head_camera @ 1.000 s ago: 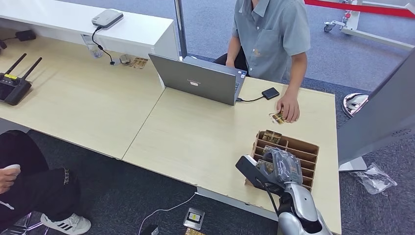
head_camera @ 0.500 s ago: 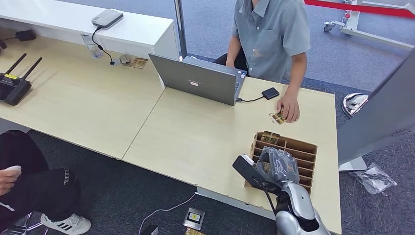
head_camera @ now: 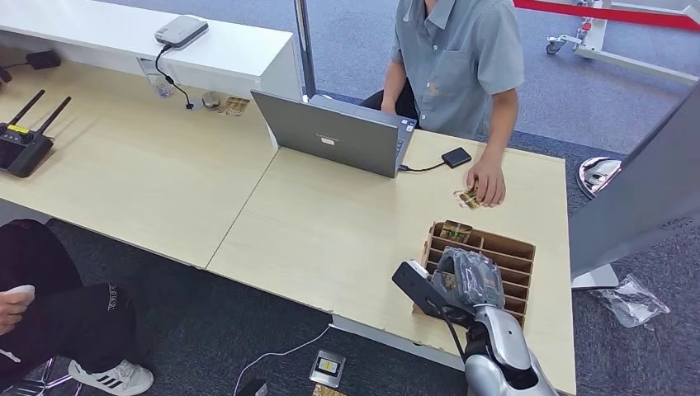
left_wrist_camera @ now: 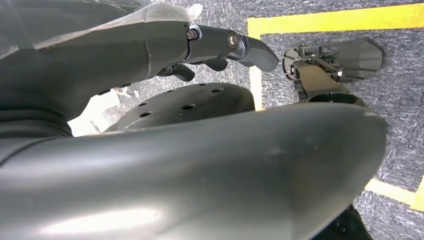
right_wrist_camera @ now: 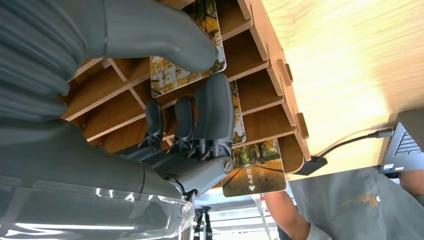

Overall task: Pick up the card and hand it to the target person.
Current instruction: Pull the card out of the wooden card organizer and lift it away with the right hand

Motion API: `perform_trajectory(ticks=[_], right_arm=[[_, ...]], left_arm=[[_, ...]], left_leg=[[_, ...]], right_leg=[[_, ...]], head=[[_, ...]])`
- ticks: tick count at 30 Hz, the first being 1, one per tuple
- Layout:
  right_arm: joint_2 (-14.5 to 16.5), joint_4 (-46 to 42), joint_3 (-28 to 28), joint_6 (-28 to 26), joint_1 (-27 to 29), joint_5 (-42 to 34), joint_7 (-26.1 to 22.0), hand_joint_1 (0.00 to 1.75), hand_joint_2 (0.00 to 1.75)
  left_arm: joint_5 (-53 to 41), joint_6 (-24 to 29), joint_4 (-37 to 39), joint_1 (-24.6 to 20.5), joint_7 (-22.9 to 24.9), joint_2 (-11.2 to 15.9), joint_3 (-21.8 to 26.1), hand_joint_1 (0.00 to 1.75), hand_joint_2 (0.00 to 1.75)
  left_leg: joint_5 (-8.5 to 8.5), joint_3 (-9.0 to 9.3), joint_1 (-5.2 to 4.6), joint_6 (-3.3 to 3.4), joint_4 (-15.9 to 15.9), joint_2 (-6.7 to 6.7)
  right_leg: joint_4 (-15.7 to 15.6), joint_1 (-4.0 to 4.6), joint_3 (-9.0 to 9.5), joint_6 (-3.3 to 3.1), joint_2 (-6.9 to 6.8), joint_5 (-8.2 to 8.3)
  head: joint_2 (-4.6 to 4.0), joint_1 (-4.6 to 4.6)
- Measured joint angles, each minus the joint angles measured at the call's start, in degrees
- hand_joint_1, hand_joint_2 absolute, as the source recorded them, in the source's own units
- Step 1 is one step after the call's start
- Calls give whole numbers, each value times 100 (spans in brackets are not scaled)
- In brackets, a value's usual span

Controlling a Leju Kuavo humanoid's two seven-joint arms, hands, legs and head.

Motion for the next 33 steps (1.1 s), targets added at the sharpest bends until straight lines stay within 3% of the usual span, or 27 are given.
perform_trajectory(ticks=[18,33], right_arm=[[1,-21,58,169,3,35,83,114,175],[-1,-139,137,305,46,63,241,142,175]], left_arm=[[86,111,7,0,107,-36,14,0,0],[98,190,7,1,214,-69,27,0,0]], left_leg=[[0,1,0,0,0,1],[0,1,0,0,0,1]], right_leg=[[0,0,0,0,0,0],[0,0,-2,0,0,0]], head=[[-1,0],[0,0]])
